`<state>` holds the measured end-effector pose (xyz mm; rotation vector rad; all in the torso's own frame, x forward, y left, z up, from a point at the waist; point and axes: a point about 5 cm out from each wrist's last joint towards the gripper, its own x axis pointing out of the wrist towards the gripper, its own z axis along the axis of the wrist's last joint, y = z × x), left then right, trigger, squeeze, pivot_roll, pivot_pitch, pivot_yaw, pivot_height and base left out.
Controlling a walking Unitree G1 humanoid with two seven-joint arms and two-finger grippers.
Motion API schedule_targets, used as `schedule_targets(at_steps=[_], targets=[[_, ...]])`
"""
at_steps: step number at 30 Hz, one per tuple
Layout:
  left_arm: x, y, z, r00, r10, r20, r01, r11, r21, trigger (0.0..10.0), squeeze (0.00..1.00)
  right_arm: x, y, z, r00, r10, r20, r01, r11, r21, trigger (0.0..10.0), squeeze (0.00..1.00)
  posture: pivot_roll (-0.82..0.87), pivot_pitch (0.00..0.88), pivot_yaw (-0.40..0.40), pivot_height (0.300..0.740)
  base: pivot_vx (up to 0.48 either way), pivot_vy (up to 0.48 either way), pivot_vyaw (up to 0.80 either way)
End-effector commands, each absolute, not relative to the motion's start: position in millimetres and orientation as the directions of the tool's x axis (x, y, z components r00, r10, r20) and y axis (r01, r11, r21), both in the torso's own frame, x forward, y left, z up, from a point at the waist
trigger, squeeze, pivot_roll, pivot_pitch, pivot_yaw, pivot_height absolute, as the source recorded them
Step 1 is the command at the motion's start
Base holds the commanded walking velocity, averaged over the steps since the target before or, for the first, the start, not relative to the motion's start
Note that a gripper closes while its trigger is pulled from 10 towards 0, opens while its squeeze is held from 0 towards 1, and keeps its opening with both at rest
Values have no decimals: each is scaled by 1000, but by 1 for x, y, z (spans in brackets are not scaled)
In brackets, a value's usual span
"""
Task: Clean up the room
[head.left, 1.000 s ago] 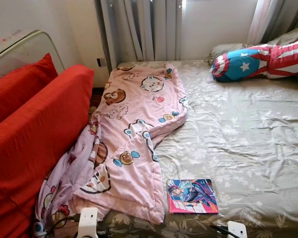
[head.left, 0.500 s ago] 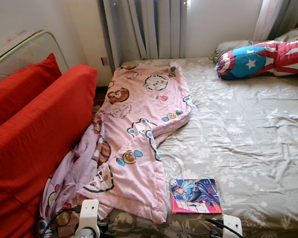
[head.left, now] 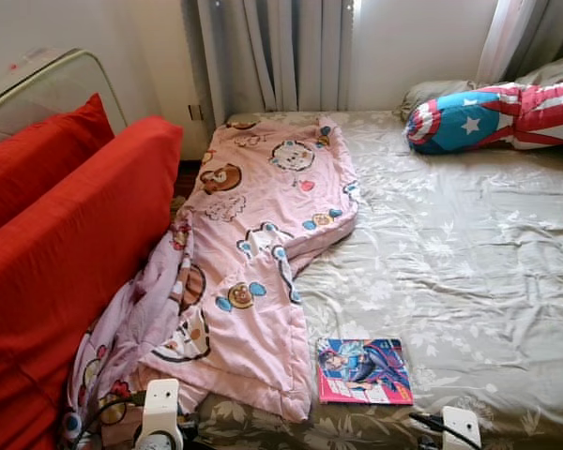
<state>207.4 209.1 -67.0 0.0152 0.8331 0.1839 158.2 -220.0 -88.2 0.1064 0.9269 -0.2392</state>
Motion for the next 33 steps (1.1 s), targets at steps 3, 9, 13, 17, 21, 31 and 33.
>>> schedule_targets(at_steps=[3,9,13,17,21,31,33], targets=[[196,218,-72,628,186,-756,-173,980,98,10000,0,156,-214,-91,562,-147,-814,256,967,2,10000,0,-49,0,7,740,0,0,0],[193,216,-73,646,169,-745,-169,983,76,10000,0,160,-216,-88,600,-149,-786,256,966,12,10000,0,-30,0,2,740,0,0,0],[193,215,-71,685,155,-712,-167,984,53,10000,0,168,-219,-82,647,-148,-748,249,968,24,10000,0,-19,0,-13,740,0,0,0],[198,216,-66,738,152,-658,-180,983,26,10000,0,180,-222,-75,695,-139,-705,232,972,37,10000,0,4,0,-41,740,0,0,0],[213,216,-52,817,159,-554,-186,983,8,10000,0,188,-224,-69,730,-131,-671,215,976,43,10000,0,31,0,-72,740,0,0,0],[231,214,-18,953,120,-278,-126,992,-4,10000,0,213,-218,-46,881,-86,-465,155,982,111,10000,0,39,0,-62,740,0,0,0],[232,214,-17,957,111,-267,-116,993,-3,10000,0,214,-215,-44,893,-76,-444,141,983,114,10000,0,39,0,-62,740,0,0,0]])
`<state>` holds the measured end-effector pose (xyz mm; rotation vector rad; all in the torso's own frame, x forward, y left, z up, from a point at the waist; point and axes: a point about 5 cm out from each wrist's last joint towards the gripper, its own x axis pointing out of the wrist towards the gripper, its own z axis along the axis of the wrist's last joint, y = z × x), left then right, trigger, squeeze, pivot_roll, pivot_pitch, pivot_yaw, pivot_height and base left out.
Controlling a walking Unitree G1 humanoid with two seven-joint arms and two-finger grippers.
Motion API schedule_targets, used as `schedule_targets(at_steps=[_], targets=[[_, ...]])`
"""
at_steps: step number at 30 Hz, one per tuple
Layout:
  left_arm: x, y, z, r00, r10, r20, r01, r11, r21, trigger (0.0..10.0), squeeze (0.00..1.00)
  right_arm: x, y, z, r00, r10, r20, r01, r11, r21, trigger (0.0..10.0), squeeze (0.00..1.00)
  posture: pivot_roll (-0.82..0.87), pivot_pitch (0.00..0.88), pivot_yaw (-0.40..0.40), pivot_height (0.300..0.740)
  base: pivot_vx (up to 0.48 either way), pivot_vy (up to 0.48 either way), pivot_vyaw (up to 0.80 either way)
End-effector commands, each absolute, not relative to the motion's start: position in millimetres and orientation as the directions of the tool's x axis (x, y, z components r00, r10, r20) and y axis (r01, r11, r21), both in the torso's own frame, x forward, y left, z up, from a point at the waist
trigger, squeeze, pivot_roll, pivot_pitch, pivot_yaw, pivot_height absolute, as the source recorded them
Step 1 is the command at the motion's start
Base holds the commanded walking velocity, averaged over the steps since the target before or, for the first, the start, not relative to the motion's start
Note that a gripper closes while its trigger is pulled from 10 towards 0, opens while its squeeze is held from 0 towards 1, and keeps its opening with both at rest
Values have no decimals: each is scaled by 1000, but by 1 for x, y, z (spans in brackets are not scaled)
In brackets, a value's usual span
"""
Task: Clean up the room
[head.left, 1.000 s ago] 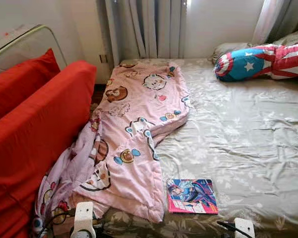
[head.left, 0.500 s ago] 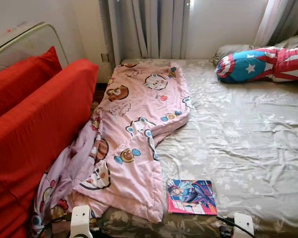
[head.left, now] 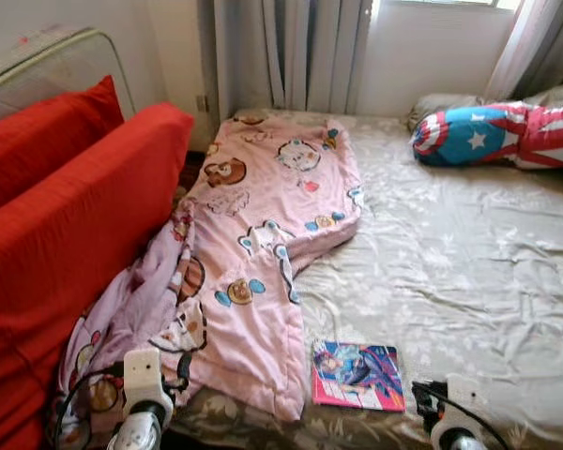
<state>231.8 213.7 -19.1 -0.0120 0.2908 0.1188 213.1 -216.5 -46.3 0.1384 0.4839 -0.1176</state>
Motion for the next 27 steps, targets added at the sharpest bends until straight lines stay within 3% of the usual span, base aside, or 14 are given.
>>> schedule_targets(at_steps=[1,6,13,23,27], targets=[[234,214,-13,964,99,-248,-103,995,-1,10000,0,216,-212,-41,907,-69,-416,127,985,115,10000,0,38,0,-49,740,0,0,0],[241,219,2,980,74,-185,-72,997,18,10000,0,219,-208,-32,938,-118,-325,164,979,118,10000,0,24,0,1,740,0,0,0],[244,217,9,987,35,-154,-29,999,41,10000,0,219,-214,-22,952,-171,-252,207,970,125,10000,0,20,0,-17,740,0,0,0],[253,212,26,997,-8,-80,12,999,45,10000,0,222,-194,-4,989,-36,-140,51,993,104,10000,0,1,0,-16,740,0,0,0],[254,225,38,998,44,-47,-42,998,44,10000,0,221,-209,0,980,-157,-126,171,979,110,10000,0,-2,0,-6,740,0,0,0]])
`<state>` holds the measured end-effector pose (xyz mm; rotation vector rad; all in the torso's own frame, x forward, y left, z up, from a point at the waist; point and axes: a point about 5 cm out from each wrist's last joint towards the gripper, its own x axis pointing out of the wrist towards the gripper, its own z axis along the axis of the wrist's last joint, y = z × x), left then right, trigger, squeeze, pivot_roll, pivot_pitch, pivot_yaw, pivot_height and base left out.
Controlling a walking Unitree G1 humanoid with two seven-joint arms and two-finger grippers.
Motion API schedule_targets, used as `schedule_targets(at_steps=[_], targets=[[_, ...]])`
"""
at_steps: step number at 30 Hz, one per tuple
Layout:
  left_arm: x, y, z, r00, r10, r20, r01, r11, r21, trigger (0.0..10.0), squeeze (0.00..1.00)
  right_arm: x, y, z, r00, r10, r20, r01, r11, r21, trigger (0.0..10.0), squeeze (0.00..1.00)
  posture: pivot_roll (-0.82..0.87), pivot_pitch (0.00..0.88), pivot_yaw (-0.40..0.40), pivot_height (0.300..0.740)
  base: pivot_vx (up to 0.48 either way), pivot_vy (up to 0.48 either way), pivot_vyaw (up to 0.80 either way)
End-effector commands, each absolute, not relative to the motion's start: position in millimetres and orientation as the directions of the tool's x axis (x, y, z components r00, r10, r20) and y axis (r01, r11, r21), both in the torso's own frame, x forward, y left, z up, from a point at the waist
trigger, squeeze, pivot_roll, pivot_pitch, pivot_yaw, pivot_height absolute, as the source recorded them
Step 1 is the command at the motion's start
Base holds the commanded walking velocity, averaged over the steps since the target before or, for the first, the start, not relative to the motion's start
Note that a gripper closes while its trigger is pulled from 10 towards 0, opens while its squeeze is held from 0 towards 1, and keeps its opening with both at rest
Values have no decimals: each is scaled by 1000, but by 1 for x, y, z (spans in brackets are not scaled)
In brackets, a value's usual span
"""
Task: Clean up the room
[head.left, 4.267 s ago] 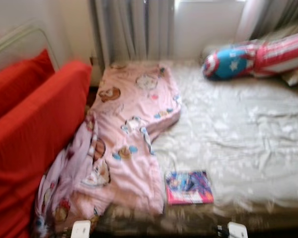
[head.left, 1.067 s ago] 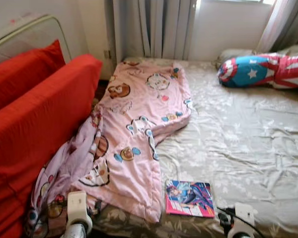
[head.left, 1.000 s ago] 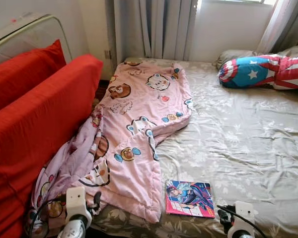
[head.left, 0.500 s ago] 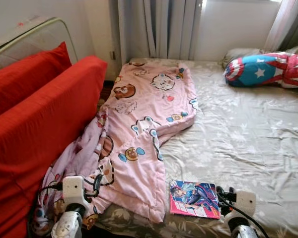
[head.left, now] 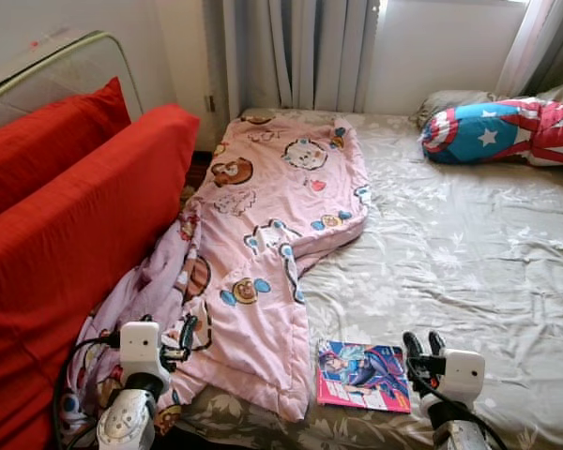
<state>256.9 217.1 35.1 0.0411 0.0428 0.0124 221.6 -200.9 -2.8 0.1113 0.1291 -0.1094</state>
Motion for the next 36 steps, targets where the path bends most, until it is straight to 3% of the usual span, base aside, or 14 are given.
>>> schedule_targets(at_steps=[1,11,21,36], targets=[[254,227,40,998,56,-43,-55,998,40,10000,0,221,-212,1,977,-174,-124,188,976,108,10000,0,0,0,-5,740,0,0,0],[251,230,46,996,80,-30,-79,996,32,10000,0,220,-213,5,968,-201,-148,218,970,106,10000,0,1,0,-14,740,0,0,0],[248,227,45,996,69,-49,-68,997,28,10000,0,221,-208,2,965,-200,-169,222,968,121,10000,0,-1,0,-10,680,0,0,0],[253,223,48,997,47,-54,-46,999,21,10000,0,221,-206,-4,962,-183,-202,211,969,128,10000,0,4,0,-13,680,0,0,0]])
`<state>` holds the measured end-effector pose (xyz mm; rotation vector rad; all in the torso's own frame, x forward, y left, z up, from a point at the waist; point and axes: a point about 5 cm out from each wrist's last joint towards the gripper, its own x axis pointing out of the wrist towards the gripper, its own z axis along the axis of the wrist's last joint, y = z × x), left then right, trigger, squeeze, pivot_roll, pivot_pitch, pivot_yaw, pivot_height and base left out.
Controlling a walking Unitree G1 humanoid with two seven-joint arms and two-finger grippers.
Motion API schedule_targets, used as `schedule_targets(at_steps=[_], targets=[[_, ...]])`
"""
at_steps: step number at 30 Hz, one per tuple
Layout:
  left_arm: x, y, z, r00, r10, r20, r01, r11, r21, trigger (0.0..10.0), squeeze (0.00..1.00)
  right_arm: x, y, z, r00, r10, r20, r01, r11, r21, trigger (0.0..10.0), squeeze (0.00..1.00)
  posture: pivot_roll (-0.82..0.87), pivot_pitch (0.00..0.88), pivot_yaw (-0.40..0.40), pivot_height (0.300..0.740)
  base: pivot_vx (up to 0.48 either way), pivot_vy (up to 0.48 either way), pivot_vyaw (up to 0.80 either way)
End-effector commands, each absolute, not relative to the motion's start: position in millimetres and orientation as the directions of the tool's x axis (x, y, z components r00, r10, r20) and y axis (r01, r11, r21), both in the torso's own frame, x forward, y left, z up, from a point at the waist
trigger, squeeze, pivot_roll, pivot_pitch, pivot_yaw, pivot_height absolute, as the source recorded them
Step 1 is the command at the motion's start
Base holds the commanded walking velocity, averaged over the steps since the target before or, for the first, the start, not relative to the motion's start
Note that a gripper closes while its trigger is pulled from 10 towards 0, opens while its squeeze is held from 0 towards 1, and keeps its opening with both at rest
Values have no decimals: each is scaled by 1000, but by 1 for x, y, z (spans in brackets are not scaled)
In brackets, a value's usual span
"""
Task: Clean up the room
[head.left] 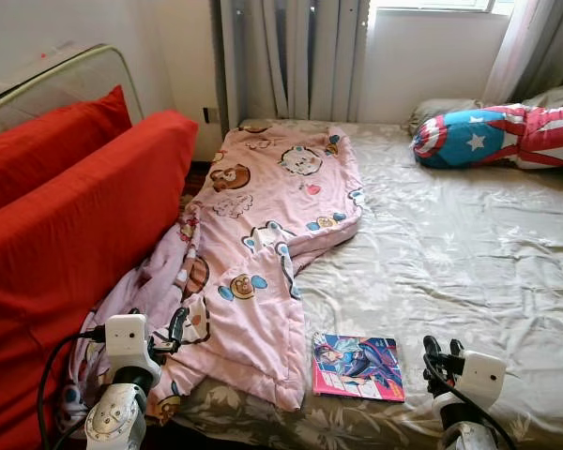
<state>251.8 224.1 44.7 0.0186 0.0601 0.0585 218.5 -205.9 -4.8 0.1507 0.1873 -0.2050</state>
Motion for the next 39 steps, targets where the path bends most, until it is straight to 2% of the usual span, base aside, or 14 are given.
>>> schedule_targets(at_steps=[1,5,39], targets=[[252,223,47,997,48,-56,-47,999,21,10000,0,221,-206,-6,960,-181,-214,211,969,129,10000,0,4,0,-14,680,0,0,0],[250,223,45,996,56,-67,-55,998,20,10000,0,223,-203,-9,958,-162,-238,197,972,129,10000,0,2,0,-18,655,0,0,0],[245,221,44,994,60,-92,-58,998,27,10000,0,226,-194,-14,961,-116,-250,158,975,154,10000,0,20,0,-23,655,0,0,0]])
